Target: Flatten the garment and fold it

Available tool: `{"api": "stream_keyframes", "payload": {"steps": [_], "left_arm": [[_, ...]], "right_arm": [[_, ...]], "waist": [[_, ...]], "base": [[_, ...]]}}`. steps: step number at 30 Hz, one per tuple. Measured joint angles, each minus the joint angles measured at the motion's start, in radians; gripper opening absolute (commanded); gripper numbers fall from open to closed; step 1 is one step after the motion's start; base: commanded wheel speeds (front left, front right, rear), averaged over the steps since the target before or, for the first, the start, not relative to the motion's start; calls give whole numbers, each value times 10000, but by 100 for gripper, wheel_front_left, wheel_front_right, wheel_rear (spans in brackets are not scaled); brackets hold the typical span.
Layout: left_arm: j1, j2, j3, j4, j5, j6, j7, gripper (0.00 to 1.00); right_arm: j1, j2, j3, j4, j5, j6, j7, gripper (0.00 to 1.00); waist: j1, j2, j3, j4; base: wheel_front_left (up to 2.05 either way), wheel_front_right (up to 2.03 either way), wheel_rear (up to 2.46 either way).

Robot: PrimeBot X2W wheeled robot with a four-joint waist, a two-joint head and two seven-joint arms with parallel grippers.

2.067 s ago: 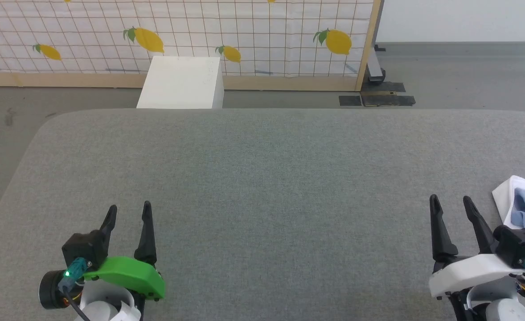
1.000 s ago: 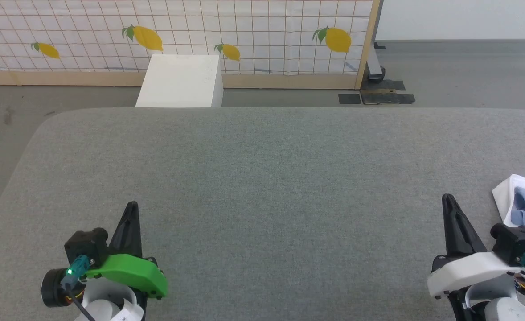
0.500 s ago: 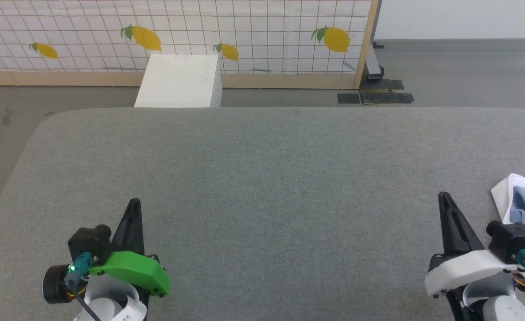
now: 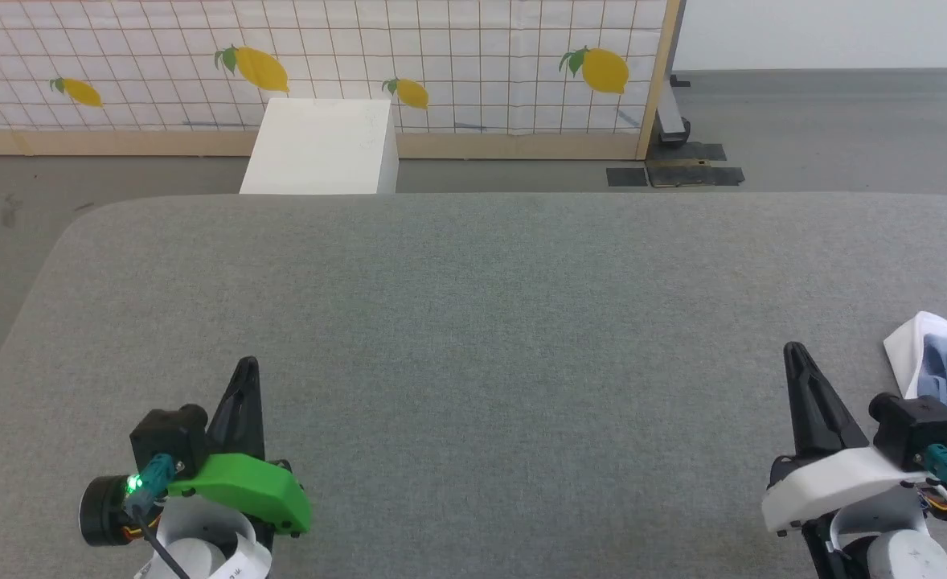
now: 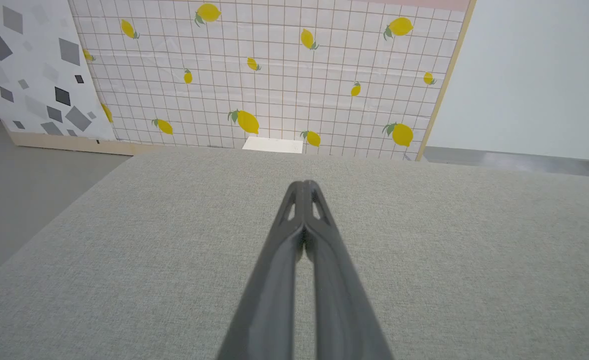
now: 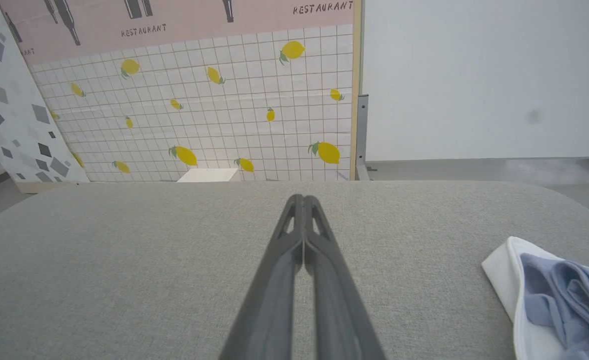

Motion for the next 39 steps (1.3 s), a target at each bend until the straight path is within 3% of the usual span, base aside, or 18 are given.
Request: {"api": "stream_keyframes", "payload": {"steps": [39], "left_arm": [[252, -754, 777, -556, 1536, -401, 683, 0]], "right_arm": [[118, 0, 326, -571, -575, 0, 589, 0]], "waist": [[0, 0, 18, -93]], "base": [[0, 0, 0]]}}
